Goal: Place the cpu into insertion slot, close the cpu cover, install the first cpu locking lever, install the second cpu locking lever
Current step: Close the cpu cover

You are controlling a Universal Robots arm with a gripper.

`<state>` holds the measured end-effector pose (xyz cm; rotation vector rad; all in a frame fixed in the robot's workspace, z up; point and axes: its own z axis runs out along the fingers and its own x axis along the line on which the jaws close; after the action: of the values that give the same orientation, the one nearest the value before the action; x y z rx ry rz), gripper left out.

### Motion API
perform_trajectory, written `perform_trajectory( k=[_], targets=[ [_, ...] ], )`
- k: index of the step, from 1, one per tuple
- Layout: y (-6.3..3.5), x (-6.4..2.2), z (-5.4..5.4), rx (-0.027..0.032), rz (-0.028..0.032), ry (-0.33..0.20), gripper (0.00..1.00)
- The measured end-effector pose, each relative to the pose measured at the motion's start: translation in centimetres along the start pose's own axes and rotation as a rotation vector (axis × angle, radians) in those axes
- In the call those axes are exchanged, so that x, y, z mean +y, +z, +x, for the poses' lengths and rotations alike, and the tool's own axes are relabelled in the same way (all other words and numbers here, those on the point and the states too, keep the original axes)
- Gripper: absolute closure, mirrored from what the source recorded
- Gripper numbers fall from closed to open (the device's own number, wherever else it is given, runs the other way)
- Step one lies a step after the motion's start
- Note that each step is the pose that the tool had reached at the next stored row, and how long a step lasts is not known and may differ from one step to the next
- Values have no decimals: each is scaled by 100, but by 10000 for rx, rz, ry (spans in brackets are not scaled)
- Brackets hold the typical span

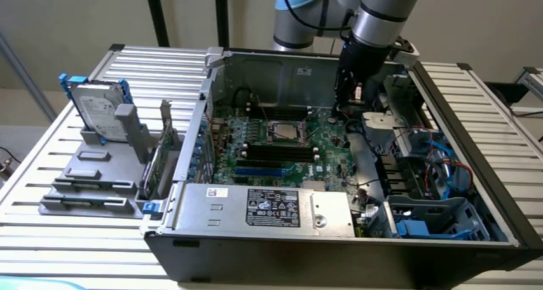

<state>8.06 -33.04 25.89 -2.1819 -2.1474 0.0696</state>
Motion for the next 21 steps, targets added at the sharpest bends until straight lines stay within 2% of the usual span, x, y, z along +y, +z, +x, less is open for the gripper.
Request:
perform_trajectory(
  k=[6, 8, 9, 10, 13, 15, 21],
  targets=[
    [88, -24, -8, -2, 22, -58, 89],
    [100, -57, -8, 4, 61, -63, 89],
    [103, -74, -9, 9, 113, -64, 89],
    [103, -82, -10, 8, 231, -62, 89],
    [105, -102, -10, 4, 677, -52, 89],
    [108, -119, -9, 3, 937, -47, 89],
    [114, -203, -11, -7, 1581, -33, 89]
  ],
)
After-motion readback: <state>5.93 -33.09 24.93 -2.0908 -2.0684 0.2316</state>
